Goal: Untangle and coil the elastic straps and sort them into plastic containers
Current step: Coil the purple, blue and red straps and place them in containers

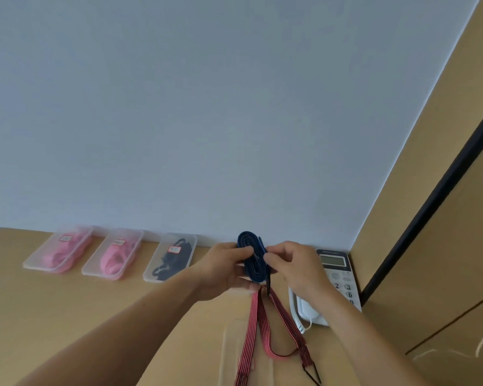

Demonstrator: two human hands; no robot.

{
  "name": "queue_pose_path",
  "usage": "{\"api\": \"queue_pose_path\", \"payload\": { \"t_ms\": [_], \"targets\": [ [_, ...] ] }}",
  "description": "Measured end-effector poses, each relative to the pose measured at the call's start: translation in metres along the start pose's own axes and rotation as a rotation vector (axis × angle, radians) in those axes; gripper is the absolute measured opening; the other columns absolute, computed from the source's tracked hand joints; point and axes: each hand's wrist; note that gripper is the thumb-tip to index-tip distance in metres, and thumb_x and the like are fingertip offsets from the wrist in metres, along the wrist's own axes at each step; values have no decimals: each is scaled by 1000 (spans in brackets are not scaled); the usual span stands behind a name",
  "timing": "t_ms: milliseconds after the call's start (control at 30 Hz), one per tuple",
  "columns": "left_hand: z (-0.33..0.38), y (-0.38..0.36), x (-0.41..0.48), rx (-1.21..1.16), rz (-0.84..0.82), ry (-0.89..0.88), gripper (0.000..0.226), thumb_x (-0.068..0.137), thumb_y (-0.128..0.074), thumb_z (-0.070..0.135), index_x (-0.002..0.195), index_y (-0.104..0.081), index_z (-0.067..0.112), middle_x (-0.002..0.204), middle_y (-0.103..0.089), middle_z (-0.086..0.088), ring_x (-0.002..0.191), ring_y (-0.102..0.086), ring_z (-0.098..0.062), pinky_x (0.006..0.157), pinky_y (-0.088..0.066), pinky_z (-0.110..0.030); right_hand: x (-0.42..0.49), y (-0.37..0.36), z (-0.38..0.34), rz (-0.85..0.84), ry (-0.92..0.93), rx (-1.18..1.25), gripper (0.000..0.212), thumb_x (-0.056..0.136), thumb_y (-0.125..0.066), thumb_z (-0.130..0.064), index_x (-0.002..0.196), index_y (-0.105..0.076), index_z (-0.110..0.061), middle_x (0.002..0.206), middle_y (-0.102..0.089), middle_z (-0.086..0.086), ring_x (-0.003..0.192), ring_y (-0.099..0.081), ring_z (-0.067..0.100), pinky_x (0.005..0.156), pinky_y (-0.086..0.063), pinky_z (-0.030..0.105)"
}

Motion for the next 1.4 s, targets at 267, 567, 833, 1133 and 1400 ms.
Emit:
{"api": "queue_pose_path", "payload": {
  "t_ms": [267,567,833,1133,1400],
  "targets": [
    [-22,44,28,-95,62,129,38,101,-31,13,129,-52,-3,127,-56,-34,96,-64,-39,68,-56,-42,30,-52,18,36,-45,-275,13,83,-71,-35,76,-60,-30,75,-67,-16,72,-61,-3,60,-43,12],
    [-26,79,87,-62,-49,267,45,96,-26,17,126,-54,-2,106,-67,-20,82,-66,-26,64,-55,-35,72,-81,41,82,-269,-332,18,85,-71,-31,79,-57,-21,78,-65,-5,72,-64,13,61,-49,22],
    [-30,127,143,1137,56,-136,50,94,-45,26,142,-40,12,125,-58,-8,114,-56,-24,91,-48,-35,114,-84,61,252,-335,-393,16,82,-72,-27,76,-58,-21,69,-64,-6,61,-61,7,51,-42,12],
    [-73,150,163,1818,-38,-376,80,77,-56,58,143,-37,17,151,-38,2,149,-16,-25,116,-23,-39,141,-114,95,85,-266,-757,18,85,-62,-20,75,-48,-18,64,-50,-6,63,-53,17,50,-33,28],
    [-77,153,165,1784,-29,-358,66,81,-60,47,138,-42,18,148,-42,3,151,-13,-23,115,-23,-38,149,-122,109,-50,-220,-921,14,93,-56,-22,87,-44,-17,84,-59,5,73,-54,24,55,-32,30]
  ]
}}
Point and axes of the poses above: each hand's wrist, its own x-axis towards the middle knuckle, its own y-axis out of the back of the hand, z = x × y
